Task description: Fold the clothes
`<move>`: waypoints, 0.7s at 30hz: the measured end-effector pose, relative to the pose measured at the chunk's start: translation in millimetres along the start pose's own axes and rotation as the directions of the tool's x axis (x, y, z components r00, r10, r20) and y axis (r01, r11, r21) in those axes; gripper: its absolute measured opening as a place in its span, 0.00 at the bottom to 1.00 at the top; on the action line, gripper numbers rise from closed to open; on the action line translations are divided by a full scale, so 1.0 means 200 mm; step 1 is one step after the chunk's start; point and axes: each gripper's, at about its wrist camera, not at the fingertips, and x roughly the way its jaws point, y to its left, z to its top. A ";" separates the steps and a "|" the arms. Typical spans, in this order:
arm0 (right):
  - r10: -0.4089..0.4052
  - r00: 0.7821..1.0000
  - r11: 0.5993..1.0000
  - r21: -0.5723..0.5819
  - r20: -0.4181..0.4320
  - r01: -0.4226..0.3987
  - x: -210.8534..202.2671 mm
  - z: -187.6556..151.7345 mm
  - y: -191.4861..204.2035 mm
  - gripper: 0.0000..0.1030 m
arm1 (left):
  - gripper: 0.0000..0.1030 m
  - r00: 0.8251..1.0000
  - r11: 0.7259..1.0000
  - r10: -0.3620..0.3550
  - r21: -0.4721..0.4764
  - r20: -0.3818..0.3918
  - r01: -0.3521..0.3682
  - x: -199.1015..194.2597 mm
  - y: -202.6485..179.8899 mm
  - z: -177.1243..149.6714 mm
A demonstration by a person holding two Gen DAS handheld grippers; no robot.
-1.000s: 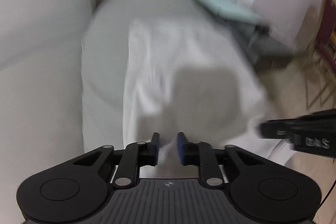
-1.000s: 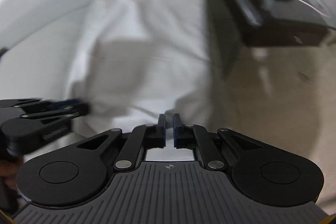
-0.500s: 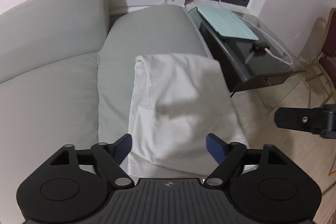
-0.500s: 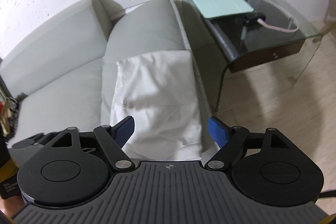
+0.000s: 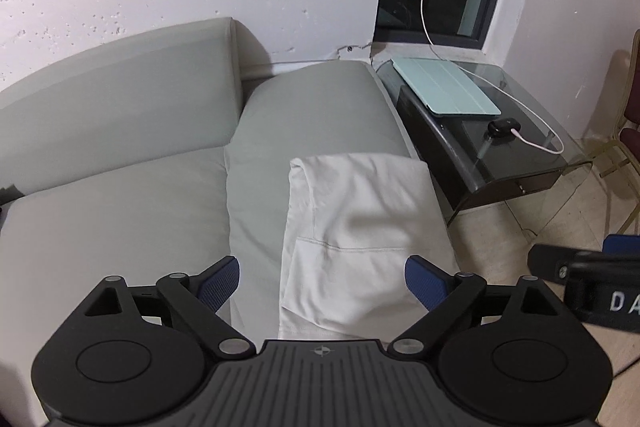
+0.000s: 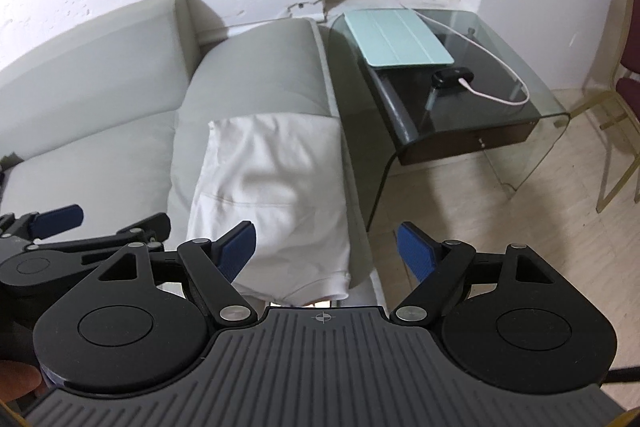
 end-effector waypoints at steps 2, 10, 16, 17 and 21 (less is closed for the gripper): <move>-0.006 1.000 1.000 -0.007 0.000 0.006 -0.01 0.00 0.01 0.80 | 0.89 1.000 1.000 -0.001 0.000 0.003 0.001 -0.02 0.00 0.00; -0.012 1.000 1.000 -0.016 -0.018 0.012 -0.01 -0.03 0.02 0.80 | 0.89 1.000 1.000 -0.008 -0.007 -0.017 0.008 -0.03 0.01 -0.01; -0.009 1.000 1.000 -0.025 -0.030 0.008 -0.02 -0.05 0.03 0.80 | 0.89 0.999 1.000 -0.004 0.001 -0.033 0.004 -0.03 0.01 -0.03; -0.008 0.999 1.000 -0.026 -0.033 0.008 -0.02 -0.05 0.03 0.80 | 0.89 0.999 1.000 -0.003 0.001 -0.037 0.003 -0.03 0.01 -0.03; -0.011 0.999 0.999 -0.030 -0.044 0.009 -0.02 -0.07 0.04 0.80 | 0.89 0.999 1.000 -0.005 0.000 -0.054 0.005 -0.03 0.01 -0.04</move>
